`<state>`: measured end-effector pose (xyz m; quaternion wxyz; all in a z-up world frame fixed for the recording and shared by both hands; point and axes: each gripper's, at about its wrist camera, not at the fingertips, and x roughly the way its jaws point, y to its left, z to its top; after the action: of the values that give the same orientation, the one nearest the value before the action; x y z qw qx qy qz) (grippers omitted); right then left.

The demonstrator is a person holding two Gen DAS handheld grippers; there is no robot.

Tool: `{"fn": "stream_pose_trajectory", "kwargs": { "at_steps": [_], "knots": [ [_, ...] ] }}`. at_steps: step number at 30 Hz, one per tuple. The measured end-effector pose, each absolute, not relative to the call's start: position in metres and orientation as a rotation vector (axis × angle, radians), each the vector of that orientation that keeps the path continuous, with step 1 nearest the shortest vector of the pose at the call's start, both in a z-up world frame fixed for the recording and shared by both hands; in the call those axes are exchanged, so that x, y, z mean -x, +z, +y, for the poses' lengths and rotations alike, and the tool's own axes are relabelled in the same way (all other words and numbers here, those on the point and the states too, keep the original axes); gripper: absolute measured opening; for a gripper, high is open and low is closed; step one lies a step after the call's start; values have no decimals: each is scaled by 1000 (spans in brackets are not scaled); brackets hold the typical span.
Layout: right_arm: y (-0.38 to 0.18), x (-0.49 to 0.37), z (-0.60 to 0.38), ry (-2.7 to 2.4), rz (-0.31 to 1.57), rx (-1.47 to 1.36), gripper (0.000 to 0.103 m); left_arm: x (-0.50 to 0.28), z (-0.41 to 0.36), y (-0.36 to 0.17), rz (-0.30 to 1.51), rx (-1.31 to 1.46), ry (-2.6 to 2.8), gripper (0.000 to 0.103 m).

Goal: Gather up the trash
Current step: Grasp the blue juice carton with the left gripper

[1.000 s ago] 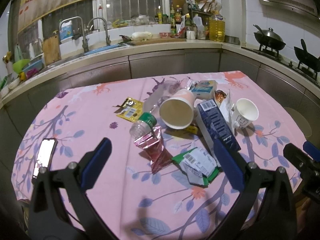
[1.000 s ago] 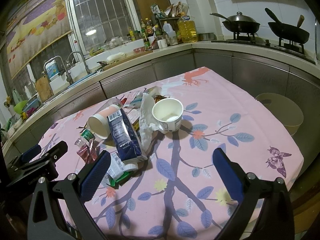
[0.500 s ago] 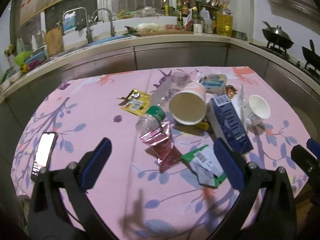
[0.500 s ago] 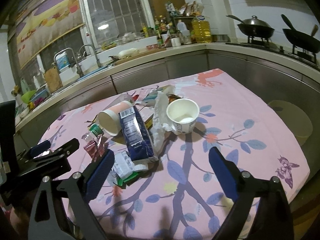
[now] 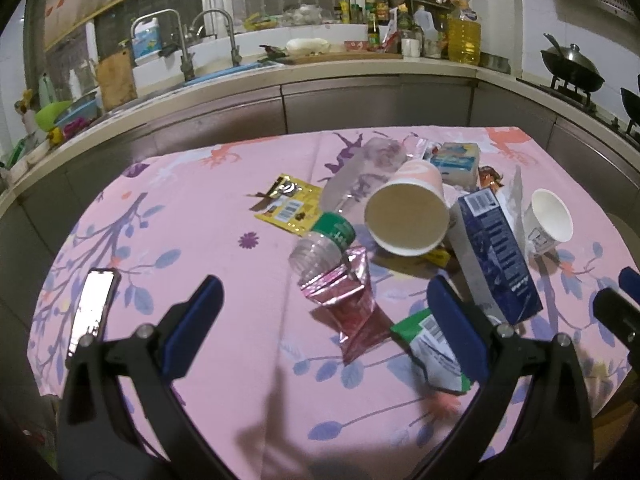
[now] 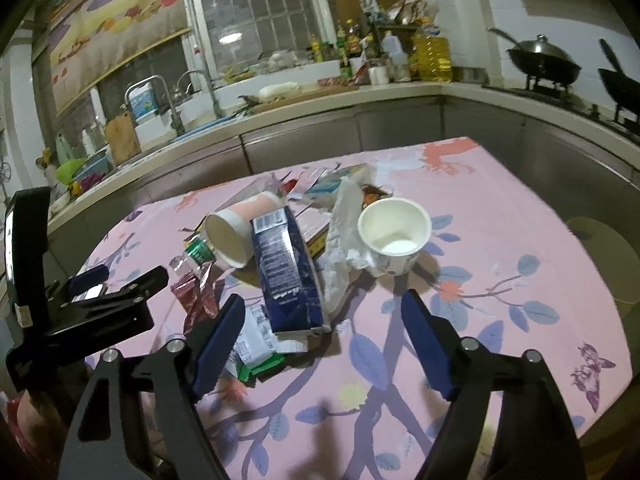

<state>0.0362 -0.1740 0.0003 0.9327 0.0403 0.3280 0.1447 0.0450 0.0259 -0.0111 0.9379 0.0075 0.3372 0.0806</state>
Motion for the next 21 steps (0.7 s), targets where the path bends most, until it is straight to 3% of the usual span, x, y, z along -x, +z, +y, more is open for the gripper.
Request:
{"fn": "stream_pose_trajectory", "kwargs": {
  "at_steps": [8,15,21],
  "knots": [
    [-17,-51,-159,387,747,-32,48,-59,36,-7,700,21,80,98],
    [-28,-65,-168,369,764,-39,46,-73,16,5,717,85,-129,98],
    [-28,-92,-233,245,772,-215,46,-106,-33,-10,832,79,-278,98]
  ]
}}
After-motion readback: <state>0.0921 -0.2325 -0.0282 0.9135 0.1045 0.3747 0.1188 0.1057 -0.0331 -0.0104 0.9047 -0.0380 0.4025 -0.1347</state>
